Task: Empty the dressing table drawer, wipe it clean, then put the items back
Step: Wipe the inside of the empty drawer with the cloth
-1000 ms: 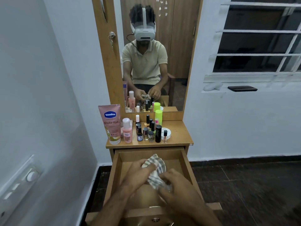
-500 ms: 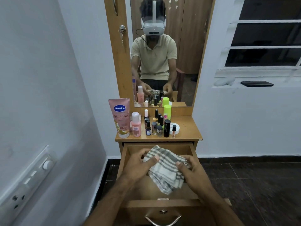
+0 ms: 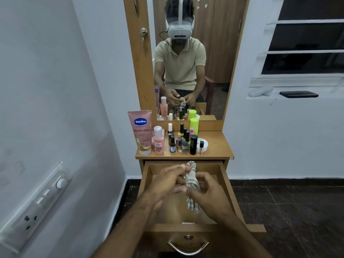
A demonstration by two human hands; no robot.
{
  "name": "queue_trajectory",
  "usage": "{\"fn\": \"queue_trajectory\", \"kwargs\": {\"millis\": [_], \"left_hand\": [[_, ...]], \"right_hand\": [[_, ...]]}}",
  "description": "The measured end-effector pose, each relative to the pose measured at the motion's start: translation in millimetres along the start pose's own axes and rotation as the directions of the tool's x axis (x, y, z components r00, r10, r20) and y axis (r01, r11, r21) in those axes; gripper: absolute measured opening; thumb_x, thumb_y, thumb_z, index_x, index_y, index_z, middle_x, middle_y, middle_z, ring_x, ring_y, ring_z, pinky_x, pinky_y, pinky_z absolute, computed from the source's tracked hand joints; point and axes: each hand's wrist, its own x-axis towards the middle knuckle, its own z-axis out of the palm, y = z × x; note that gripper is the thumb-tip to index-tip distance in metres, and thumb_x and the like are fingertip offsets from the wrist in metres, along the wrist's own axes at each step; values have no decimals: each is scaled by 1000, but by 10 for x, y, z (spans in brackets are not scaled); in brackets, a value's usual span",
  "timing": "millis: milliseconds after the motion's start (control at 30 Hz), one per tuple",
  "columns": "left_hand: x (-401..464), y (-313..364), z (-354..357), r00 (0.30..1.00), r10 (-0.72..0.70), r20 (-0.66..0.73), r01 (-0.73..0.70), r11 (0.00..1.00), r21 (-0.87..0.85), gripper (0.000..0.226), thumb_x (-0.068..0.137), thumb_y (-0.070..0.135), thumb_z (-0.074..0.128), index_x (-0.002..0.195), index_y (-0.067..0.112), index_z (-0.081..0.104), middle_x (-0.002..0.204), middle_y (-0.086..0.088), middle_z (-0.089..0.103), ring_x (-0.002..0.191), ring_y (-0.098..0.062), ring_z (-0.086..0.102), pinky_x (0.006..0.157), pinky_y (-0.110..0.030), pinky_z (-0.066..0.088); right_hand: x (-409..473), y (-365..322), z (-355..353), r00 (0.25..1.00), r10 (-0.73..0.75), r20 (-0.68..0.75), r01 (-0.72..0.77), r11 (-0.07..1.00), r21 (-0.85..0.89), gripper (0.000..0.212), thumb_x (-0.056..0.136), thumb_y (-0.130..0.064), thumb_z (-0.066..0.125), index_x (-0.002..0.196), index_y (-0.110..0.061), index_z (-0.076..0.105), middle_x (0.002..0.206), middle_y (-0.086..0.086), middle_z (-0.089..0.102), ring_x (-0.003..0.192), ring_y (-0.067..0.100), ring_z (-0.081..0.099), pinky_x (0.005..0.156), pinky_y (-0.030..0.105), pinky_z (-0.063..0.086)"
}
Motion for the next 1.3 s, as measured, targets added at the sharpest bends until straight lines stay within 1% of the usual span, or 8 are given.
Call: {"fn": "queue_trajectory", "kwargs": {"millis": [233,333,400,500,600,767,1100,1300], "left_hand": [[42,-56,-166,963,166,-212,-77,925,373,29,83,9,80,106,17,64,94,-4,69,77,-13,70,69,-29,59],[61,-43,-308,950,252,-182,-41,682,730,9,91,23,70,99,25,71,95,11,70,89,-5,65,80,-29,57],[53,-25,-325,951,271,-148,-58,629,775,7,94,29,66,88,26,70,92,14,69,89,-5,64,82,-31,55],[34,-22,-293,944,288,-160,-119,751,650,10,96,34,64,90,26,63,92,11,70,87,-9,66,81,-36,56],[17,-33,-237,932,328,-155,-192,808,557,7,98,34,62,95,29,60,92,10,72,87,-9,69,80,-39,58],[-21,67,-209,959,237,-152,-163,909,384,6,98,36,62,101,32,58,93,2,74,83,-18,74,73,-42,62],[-8,59,-360,987,86,-135,-35,939,343,33,76,4,84,106,8,71,104,-6,74,96,-20,72,84,-33,60],[99,-149,-284,956,-35,-290,76,989,130,25,87,23,79,103,8,67,91,-4,78,85,-18,75,72,-32,60]], "right_hand": [[83,-93,-195,995,98,-12,-95,984,152,13,103,-23,58,110,-29,67,97,-9,77,87,7,75,65,16,56],[165,-9,-285,981,169,-99,-168,986,17,16,104,-25,54,115,-26,66,108,-6,71,98,11,70,82,31,59],[212,30,-296,983,135,-124,-147,985,-87,24,105,-20,51,126,-21,62,116,-6,67,108,13,65,95,39,56],[286,76,-276,983,99,-156,-119,986,-120,34,106,-15,46,138,-24,53,124,-5,62,112,10,62,95,36,55],[350,98,-257,971,219,-94,-212,975,72,33,103,-15,46,131,-29,55,116,-11,66,99,0,66,79,23,53],[349,110,-179,961,275,24,-275,950,150,41,86,-18,79,119,-27,57,99,-8,74,83,-1,72,60,12,55],[503,19,-326,938,346,14,-315,836,449,26,100,0,55,125,-9,55,106,12,77,91,26,77,70,38,61],[497,29,-228,934,276,-226,-235,953,192,21,100,-14,63,120,-13,57,106,3,72,85,16,74,61,24,57]]}}
